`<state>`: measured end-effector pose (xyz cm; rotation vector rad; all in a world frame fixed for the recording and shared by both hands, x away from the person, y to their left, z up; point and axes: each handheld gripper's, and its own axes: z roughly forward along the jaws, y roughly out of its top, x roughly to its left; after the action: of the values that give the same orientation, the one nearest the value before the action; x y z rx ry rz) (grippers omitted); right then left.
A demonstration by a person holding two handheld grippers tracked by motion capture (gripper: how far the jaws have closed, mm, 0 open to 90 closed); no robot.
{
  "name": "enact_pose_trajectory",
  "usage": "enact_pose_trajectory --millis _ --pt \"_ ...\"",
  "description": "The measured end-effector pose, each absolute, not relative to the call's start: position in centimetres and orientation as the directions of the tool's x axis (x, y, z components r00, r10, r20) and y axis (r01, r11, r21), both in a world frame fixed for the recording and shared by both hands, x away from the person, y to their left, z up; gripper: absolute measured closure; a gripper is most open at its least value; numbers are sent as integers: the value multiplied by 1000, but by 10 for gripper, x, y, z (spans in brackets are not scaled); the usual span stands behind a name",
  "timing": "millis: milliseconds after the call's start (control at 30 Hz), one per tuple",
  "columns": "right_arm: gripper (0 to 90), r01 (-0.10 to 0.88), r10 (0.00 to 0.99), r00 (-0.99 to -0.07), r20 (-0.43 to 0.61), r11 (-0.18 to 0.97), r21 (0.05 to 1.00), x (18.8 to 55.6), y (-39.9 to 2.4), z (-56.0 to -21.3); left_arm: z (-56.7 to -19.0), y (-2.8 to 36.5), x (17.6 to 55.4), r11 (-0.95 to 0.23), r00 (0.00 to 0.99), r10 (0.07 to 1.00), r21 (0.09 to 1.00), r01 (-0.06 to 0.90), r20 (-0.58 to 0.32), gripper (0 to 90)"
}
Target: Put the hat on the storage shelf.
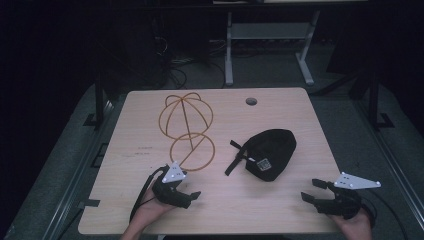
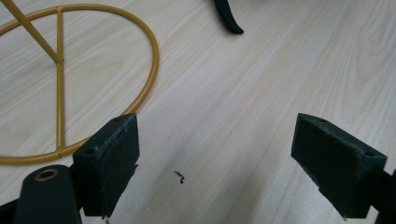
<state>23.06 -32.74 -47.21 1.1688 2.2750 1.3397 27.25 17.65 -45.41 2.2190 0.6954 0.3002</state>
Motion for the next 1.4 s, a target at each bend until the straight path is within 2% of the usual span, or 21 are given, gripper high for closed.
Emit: enact_pose_trajectory --millis 367,500,633,733,767,933,1133,1400 --pt "241 516 748 -639 177 246 821 230 -328 -471 -451 169 267 -527 831 555 756 388 -40 155" --pt "233 511 752 -638 164 254 821 230 -326 -470 -450 162 266 -543 813 580 725 424 -42 154" --pt "233 509 750 -643 155 267 818 229 -323 -469 -447 154 265 -537 817 576 735 415 -40 154" --pt "231 509 747 -646 157 269 818 229 -321 -470 -442 145 264 -538 829 558 744 396 -38 161" --pt "230 508 748 -645 157 267 819 229 -321 -469 -439 138 266 -527 842 535 752 396 -68 167" --pt "226 506 751 -640 163 252 825 229 -322 -467 -434 120 270 -533 870 485 759 374 -88 232" --pt "226 513 752 -636 174 244 823 229 -325 -469 -418 88 277 -546 904 423 778 312 -65 233" --pt "216 513 739 -651 171 263 817 230 -321 -470 -404 60 295 -528 920 380 793 303 -98 258"
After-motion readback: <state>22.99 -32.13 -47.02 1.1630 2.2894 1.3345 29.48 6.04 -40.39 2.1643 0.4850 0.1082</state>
